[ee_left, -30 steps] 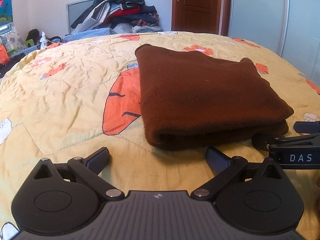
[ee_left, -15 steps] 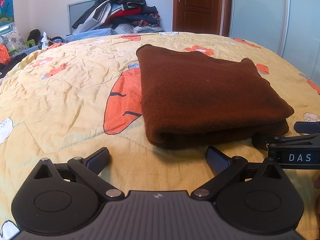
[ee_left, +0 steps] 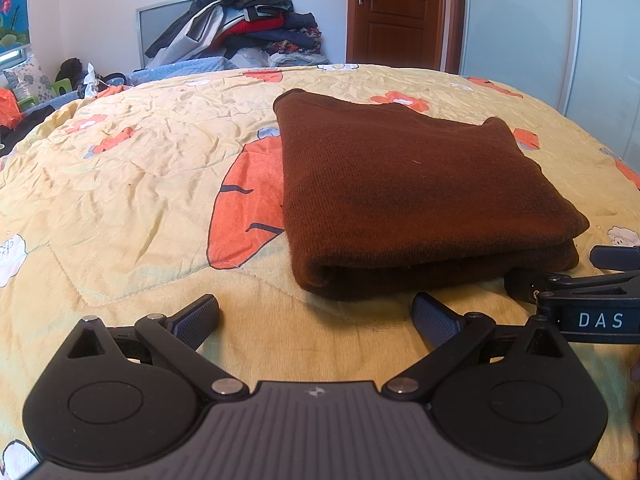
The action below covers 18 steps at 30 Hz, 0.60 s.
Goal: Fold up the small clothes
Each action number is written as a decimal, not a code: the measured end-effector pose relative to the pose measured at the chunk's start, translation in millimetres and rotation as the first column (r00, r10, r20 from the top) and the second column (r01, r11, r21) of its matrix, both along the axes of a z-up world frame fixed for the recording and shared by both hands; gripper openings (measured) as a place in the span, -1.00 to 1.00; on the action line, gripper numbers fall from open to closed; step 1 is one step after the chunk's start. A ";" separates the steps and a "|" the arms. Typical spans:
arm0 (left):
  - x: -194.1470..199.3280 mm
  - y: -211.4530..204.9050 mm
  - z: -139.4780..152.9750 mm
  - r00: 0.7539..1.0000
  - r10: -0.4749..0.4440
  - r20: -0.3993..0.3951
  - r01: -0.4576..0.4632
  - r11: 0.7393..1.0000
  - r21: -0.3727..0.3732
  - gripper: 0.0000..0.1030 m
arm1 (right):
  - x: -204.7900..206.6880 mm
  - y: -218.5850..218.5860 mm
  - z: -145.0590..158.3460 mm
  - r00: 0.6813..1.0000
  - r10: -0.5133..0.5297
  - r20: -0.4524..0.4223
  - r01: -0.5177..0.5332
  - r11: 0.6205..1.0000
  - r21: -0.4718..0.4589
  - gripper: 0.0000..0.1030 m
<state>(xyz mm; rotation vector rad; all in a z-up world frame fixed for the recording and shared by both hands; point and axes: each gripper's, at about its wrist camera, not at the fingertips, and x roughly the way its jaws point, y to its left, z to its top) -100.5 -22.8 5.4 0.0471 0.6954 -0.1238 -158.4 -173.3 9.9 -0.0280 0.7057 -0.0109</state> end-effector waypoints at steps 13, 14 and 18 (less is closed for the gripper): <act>0.5 0.1 0.1 1.000 0.004 0.001 -0.004 1.000 0.000 1.00 | 0.0 -0.1 -0.5 1.000 0.000 0.001 0.000 1.000 0.000 1.00; 0.4 0.2 0.1 1.000 0.004 0.001 -0.004 1.000 0.000 1.00 | 0.0 -0.1 -0.4 1.000 0.000 0.001 0.000 1.000 0.000 1.00; 0.4 0.4 0.0 1.000 0.004 0.001 -0.004 1.000 0.000 1.00 | 0.3 -0.2 -0.4 1.000 -0.001 0.001 0.001 1.000 0.000 1.00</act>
